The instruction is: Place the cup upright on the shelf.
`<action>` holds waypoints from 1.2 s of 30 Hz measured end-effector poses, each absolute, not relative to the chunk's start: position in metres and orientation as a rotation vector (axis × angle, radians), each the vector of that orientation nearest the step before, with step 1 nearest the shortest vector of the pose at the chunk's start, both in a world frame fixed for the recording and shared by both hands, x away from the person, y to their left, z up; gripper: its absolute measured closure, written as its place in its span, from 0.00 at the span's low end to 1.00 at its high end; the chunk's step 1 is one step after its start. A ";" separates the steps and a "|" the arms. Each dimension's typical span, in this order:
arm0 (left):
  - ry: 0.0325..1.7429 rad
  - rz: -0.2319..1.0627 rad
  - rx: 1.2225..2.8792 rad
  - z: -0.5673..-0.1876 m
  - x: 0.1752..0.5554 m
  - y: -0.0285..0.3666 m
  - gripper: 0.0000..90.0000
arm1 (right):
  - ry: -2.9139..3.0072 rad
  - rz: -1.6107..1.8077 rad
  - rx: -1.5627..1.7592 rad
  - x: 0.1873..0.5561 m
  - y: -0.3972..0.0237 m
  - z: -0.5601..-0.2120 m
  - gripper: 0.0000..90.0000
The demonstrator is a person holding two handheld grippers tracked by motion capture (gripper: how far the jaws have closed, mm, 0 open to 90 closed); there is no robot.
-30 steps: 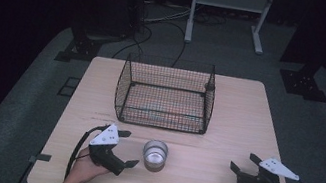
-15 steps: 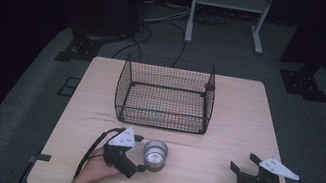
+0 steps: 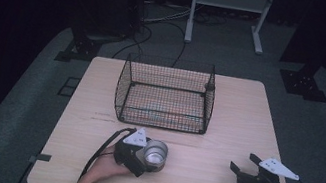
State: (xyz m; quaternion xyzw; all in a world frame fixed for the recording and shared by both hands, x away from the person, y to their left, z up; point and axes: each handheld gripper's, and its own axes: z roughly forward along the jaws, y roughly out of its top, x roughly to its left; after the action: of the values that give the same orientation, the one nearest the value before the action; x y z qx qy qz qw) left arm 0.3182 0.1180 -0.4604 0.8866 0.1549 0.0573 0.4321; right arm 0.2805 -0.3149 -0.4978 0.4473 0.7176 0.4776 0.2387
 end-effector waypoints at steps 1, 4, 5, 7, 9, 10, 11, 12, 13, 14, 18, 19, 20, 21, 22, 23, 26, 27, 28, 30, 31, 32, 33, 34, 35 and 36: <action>0.388 0.137 2.207 -0.461 0.319 0.117 0.02 | 1.965 1.308 1.225 0.281 -0.315 -0.498 0.15; 0.387 0.121 2.222 -0.462 0.322 0.113 0.02 | 1.965 1.308 1.225 0.281 -0.315 -0.498 0.15; 0.382 0.120 2.231 -0.461 0.323 0.112 0.02 | 1.965 1.308 1.225 0.281 -0.315 -0.498 0.15; 0.366 0.121 2.230 -0.460 0.323 0.109 0.03 | 1.967 1.308 1.224 0.281 -0.315 -0.498 0.15; 0.350 0.136 2.236 -0.459 0.323 0.107 0.07 | 1.966 1.309 1.224 0.281 -0.315 -0.498 0.15; 0.349 0.135 2.242 -0.459 0.323 0.106 0.10 | 1.966 1.309 1.224 0.281 -0.315 -0.498 0.15; 0.342 0.129 2.246 -0.459 0.324 0.106 0.10 | 1.966 1.309 1.224 0.281 -0.315 -0.498 0.15; 0.332 0.127 2.249 -0.459 0.324 0.106 0.14 | 1.966 1.310 1.224 0.281 -0.315 -0.498 0.15; 0.331 0.128 2.251 -0.459 0.324 0.106 0.15 | 1.966 1.310 1.224 0.280 -0.315 -0.498 0.15; 0.330 0.127 2.252 -0.459 0.324 0.106 0.16 | 1.966 1.310 1.224 0.280 -0.315 -0.498 0.15; 0.326 0.118 2.251 -0.457 0.324 0.106 0.17 | 1.966 1.310 1.223 0.281 -0.315 -0.498 0.15; 0.322 0.113 2.249 -0.456 0.325 0.105 0.17 | 1.965 1.311 1.225 0.281 -0.315 -0.498 0.15; 0.317 0.110 2.240 -0.455 0.325 0.105 0.17 | 1.965 1.312 1.224 0.281 -0.315 -0.498 0.15; 0.317 0.108 2.231 -0.453 0.325 0.106 0.17 | 1.966 1.311 1.224 0.281 -0.315 -0.498 0.15; 0.316 0.104 2.227 -0.451 0.325 0.106 0.17 | 1.966 1.310 1.225 0.280 -0.315 -0.498 0.15; 0.312 0.110 2.229 -0.448 0.325 0.105 0.17 | 1.966 1.310 1.225 0.280 -0.315 -0.498 0.15; 0.299 0.108 2.239 -0.440 0.326 0.105 0.17 | 1.964 1.312 1.225 0.281 -0.315 -0.498 0.15; 0.295 0.108 2.239 -0.437 0.327 0.105 0.17 | 1.965 1.311 1.225 0.281 -0.315 -0.498 0.15; 0.291 0.107 2.239 -0.434 0.328 0.106 0.17 | 1.966 1.310 1.224 0.280 -0.315 -0.498 0.15; 0.281 0.103 2.241 -0.427 0.330 0.106 0.17 | 1.967 1.309 1.223 0.280 -0.315 -0.498 0.15; 0.278 0.098 2.240 -0.423 0.331 0.106 0.17 | 1.967 1.309 1.224 0.281 -0.315 -0.498 0.15; 0.276 0.097 2.241 -0.419 0.332 0.107 0.17 | 1.966 1.310 1.225 0.281 -0.315 -0.498 0.15; 0.271 0.100 2.249 -0.415 0.334 0.107 0.17 | 1.966 1.309 1.224 0.281 -0.315 -0.498 0.15; 0.267 0.106 2.254 -0.412 0.335 0.107 0.17 | 1.965 1.309 1.225 0.281 -0.315 -0.498 0.15; 0.262 0.114 2.256 -0.408 0.336 0.107 0.17 | 1.965 1.311 1.225 0.281 -0.315 -0.498 0.15; 0.258 0.118 2.255 -0.404 0.338 0.107 0.17 | 1.965 1.310 1.225 0.281 -0.315 -0.498 0.15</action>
State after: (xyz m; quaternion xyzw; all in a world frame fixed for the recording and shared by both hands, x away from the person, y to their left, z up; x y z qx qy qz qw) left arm 0.3375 0.1071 -0.4037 0.8999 0.1031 0.0470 0.4210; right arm 0.2807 -0.3152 -0.4978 0.4471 0.7173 0.4783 0.2382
